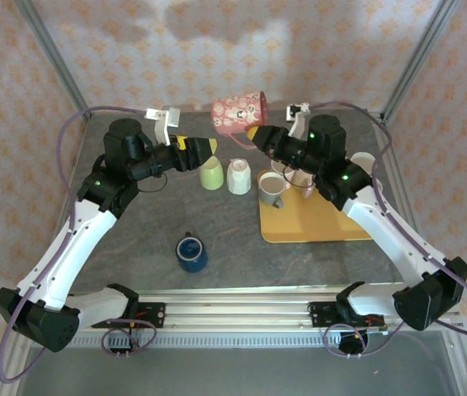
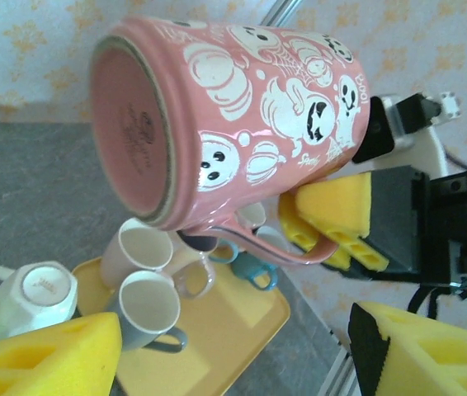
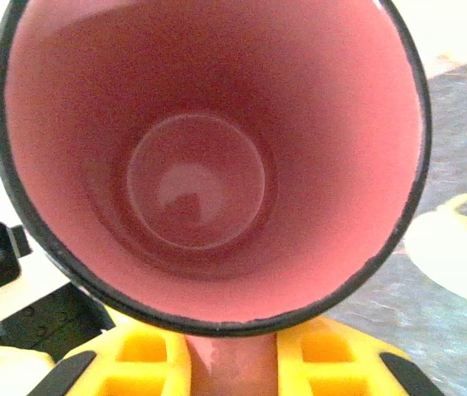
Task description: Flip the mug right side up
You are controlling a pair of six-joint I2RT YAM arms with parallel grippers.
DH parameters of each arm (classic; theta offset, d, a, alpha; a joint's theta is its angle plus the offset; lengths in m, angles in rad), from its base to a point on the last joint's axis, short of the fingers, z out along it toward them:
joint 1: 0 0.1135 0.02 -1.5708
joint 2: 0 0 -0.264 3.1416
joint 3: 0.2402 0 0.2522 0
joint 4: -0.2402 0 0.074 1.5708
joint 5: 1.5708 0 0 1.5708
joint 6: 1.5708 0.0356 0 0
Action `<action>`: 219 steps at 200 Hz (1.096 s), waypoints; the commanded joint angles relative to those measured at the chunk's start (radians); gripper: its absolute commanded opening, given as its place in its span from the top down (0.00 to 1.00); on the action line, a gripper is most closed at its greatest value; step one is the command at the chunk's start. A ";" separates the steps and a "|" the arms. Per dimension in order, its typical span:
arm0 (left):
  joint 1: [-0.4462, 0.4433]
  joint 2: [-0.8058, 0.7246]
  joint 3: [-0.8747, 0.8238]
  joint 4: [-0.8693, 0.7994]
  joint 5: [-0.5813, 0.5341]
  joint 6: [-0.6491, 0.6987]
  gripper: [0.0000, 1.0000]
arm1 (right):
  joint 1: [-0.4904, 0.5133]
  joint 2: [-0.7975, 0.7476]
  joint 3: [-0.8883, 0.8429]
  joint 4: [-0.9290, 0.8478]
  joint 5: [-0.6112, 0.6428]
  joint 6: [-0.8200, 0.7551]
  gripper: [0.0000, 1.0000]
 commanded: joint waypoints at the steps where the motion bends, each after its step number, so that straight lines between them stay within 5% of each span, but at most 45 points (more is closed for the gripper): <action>1: -0.003 -0.004 0.028 -0.077 0.028 0.086 0.26 | -0.013 -0.108 0.006 -0.053 0.072 -0.107 1.00; 78: -0.051 0.041 -0.012 -0.124 0.022 0.225 0.25 | -0.027 -0.266 -0.037 -0.554 0.429 -0.276 1.00; 145: -0.139 0.115 -0.034 -0.139 -0.008 0.316 0.24 | -0.033 -0.240 -0.050 -0.858 0.750 -0.216 1.00; 219: -0.142 0.123 -0.048 -0.143 -0.019 0.345 0.23 | -0.084 -0.176 -0.153 -0.853 0.773 -0.189 1.00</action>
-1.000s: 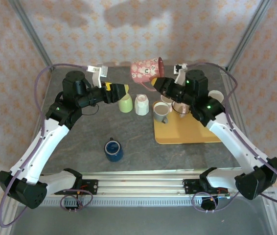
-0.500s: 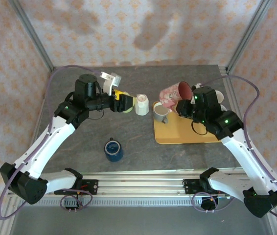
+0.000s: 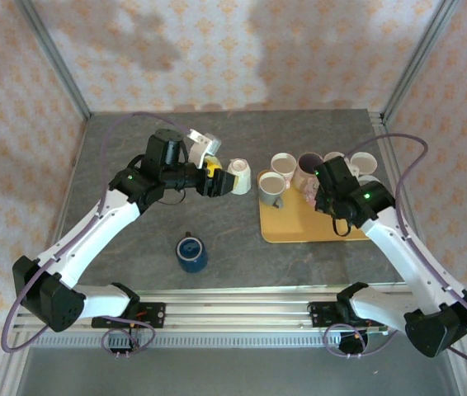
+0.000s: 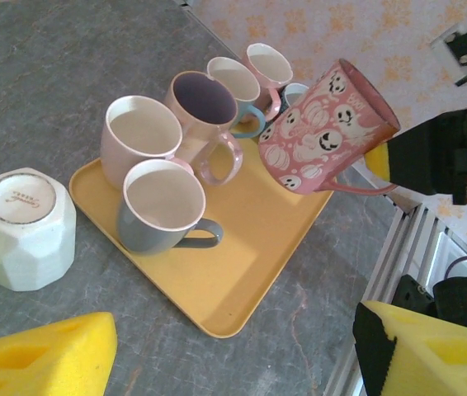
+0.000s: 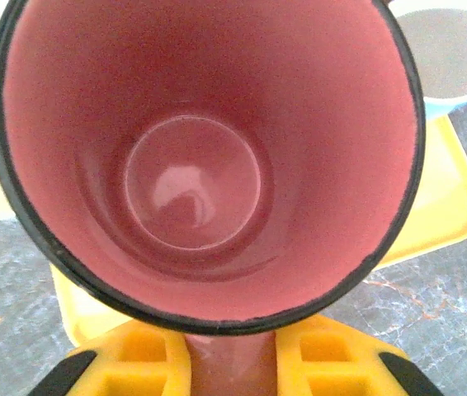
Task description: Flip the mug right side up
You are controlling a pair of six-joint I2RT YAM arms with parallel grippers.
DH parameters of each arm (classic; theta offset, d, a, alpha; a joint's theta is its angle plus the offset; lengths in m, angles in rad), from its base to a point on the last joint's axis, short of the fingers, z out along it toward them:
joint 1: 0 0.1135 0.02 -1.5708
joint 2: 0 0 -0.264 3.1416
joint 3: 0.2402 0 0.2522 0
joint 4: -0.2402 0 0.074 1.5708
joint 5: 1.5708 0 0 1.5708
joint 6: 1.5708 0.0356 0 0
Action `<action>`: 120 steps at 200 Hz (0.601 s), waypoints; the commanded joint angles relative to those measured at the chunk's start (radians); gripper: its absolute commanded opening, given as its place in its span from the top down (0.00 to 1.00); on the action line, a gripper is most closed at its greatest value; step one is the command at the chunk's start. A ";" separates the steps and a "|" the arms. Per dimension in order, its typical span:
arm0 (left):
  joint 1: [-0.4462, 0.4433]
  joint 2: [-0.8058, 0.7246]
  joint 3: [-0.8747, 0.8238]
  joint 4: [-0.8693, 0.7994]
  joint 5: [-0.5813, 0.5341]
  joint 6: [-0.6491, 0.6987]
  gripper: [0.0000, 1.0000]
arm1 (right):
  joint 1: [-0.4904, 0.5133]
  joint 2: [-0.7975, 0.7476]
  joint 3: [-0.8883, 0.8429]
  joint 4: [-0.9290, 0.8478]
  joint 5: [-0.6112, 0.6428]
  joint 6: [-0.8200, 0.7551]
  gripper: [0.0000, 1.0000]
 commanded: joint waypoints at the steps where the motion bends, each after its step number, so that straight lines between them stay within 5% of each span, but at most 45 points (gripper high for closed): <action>1: -0.004 -0.009 -0.012 -0.005 -0.016 0.033 0.24 | -0.027 -0.012 -0.030 0.076 0.058 0.009 1.00; 120: -0.004 -0.005 -0.047 -0.001 -0.039 0.041 0.23 | -0.106 0.070 -0.199 0.269 0.057 -0.119 1.00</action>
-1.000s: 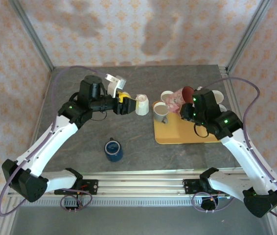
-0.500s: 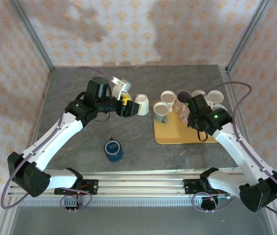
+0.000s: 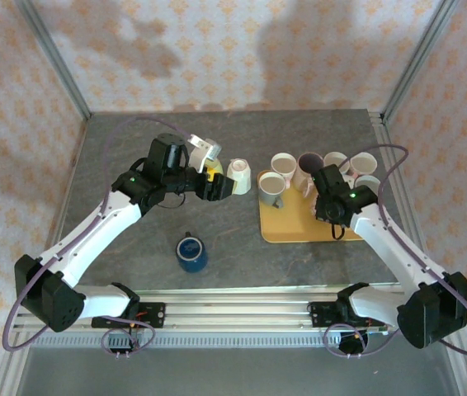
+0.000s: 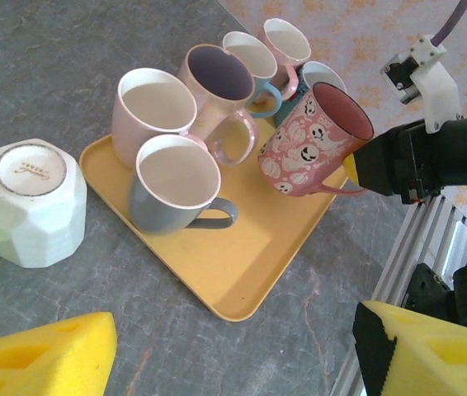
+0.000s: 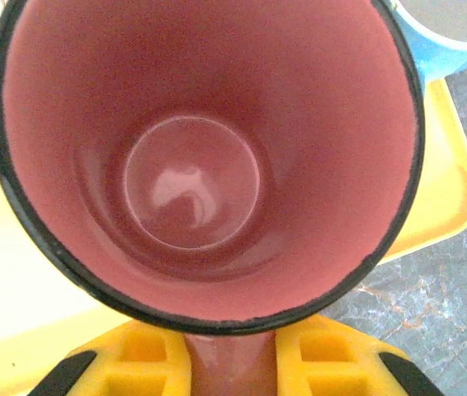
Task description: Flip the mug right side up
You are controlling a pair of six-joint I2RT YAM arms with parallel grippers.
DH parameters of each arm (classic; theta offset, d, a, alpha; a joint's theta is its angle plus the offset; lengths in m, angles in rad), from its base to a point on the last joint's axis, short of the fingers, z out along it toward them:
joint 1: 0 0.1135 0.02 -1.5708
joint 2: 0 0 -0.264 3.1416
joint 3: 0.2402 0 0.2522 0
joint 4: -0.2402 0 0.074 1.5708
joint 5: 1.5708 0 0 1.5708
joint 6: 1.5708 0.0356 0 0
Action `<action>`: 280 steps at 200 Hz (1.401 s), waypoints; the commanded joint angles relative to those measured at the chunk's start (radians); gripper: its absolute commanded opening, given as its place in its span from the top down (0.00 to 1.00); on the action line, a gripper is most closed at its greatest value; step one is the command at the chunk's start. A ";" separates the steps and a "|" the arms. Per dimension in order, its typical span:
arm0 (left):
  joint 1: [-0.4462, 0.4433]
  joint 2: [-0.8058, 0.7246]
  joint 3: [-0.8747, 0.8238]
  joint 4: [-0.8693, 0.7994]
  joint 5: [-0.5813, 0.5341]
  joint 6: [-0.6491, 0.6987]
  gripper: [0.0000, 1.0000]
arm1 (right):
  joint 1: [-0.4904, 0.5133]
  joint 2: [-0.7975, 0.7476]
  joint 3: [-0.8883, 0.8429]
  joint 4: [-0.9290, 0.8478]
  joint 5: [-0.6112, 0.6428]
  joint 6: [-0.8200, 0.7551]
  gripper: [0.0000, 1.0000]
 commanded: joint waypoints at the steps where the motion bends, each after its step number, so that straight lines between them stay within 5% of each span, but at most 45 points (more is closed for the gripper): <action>1: -0.005 -0.006 -0.004 0.002 -0.017 0.032 0.23 | -0.015 0.004 -0.007 0.114 0.057 -0.027 1.00; 188: -0.005 -0.010 -0.018 -0.005 -0.060 0.060 0.21 | -0.096 0.188 -0.036 0.209 0.174 -0.043 1.00; 280: -0.005 -0.030 -0.033 -0.043 -0.127 0.086 0.20 | -0.097 0.180 -0.056 0.206 0.122 -0.013 0.73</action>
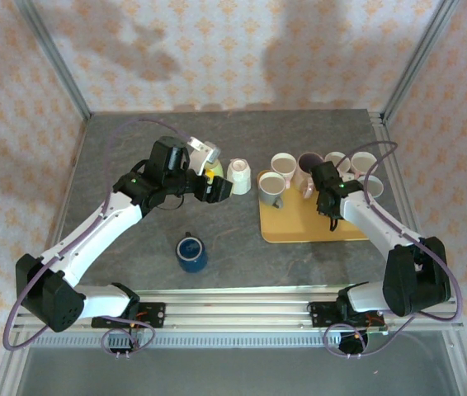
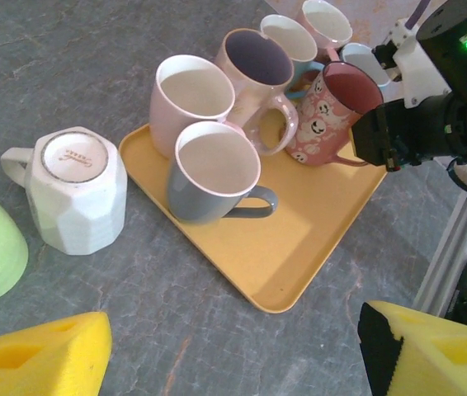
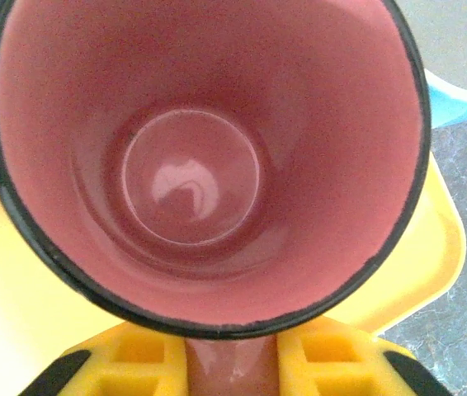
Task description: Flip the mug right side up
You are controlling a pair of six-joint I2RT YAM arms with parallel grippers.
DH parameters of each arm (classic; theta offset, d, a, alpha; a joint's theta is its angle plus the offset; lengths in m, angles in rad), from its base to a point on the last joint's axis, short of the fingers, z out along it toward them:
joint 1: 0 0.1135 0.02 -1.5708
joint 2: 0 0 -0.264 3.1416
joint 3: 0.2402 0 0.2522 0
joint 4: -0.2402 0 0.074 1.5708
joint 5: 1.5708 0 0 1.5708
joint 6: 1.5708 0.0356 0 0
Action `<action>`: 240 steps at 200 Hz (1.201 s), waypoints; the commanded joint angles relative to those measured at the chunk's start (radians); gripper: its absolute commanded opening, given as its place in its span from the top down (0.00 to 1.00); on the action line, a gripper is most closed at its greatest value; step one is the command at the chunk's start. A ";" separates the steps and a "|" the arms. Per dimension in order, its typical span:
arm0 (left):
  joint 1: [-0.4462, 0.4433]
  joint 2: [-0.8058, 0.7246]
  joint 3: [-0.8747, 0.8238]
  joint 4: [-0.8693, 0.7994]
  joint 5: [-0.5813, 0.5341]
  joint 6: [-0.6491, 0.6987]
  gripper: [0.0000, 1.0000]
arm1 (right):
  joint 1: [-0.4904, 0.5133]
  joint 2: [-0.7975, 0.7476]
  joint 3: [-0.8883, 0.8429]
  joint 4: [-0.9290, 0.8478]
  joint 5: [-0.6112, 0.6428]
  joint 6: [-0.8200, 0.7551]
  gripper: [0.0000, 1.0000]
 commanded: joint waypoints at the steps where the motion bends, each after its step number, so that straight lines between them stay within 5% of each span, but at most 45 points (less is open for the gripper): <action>1: -0.005 -0.030 -0.008 -0.030 -0.045 0.025 0.20 | -0.006 -0.020 -0.006 0.018 0.014 0.024 0.72; 41: -0.005 -0.037 0.003 -0.079 -0.129 0.015 0.20 | -0.005 -0.104 -0.008 -0.019 -0.041 0.058 0.57; 108: -0.005 -0.016 0.023 -0.182 -0.329 -0.039 0.19 | -0.005 -0.282 0.040 -0.133 -0.171 0.073 0.49; 161: -0.001 0.156 0.133 -0.255 -0.424 -0.328 0.26 | -0.003 -0.242 0.143 -0.141 -0.410 0.023 0.46; 184: 0.013 0.258 0.225 -0.303 -0.495 -0.308 0.20 | 0.000 -0.243 0.176 -0.128 -0.427 0.018 0.46; 240: 0.103 0.531 0.452 -0.359 -0.471 -0.219 0.13 | 0.001 -0.245 0.190 -0.129 -0.432 0.000 0.44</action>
